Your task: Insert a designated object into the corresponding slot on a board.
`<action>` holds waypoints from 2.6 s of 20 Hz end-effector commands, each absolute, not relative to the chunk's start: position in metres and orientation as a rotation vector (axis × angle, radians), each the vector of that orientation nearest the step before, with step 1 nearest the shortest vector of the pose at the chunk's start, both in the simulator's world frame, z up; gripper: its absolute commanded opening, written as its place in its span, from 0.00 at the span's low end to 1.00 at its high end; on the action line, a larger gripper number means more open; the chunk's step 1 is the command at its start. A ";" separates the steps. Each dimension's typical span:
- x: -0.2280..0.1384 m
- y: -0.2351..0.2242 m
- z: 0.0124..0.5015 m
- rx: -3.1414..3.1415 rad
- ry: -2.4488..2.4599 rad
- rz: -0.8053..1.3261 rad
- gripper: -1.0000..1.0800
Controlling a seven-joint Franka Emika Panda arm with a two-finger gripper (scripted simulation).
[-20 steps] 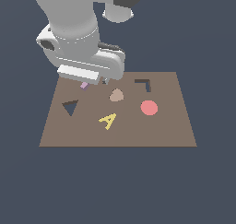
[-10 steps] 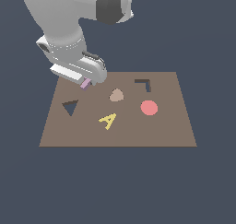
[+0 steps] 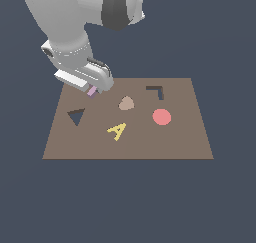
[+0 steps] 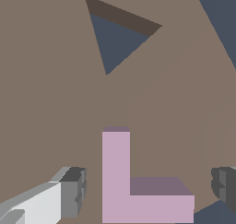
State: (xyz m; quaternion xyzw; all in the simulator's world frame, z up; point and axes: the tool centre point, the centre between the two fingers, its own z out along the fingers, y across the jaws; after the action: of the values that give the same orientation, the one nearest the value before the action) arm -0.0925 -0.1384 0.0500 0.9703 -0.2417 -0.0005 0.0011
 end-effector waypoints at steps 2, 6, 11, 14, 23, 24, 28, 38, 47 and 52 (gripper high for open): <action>-0.093 -0.138 0.042 3.047 -0.761 -0.001 0.96; -0.093 -0.138 0.031 3.047 -0.763 0.000 0.96; -0.093 -0.138 0.030 3.047 -0.764 0.000 0.00; -0.093 -0.138 0.030 3.047 -0.764 0.000 0.00; -0.093 -0.138 0.035 3.048 -0.763 0.000 0.00; -0.093 -0.138 0.033 3.048 -0.763 0.000 0.00; -0.091 -0.130 0.034 3.054 -0.739 0.000 0.00; -0.073 -0.042 0.036 3.106 -0.473 0.001 0.00; -0.075 0.077 0.040 3.139 -0.114 0.002 0.00; -0.080 0.110 0.040 3.141 -0.013 0.002 0.00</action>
State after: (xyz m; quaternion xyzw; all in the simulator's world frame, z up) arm -0.0786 0.1026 0.0401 0.9999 -0.0121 0.0004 -0.0002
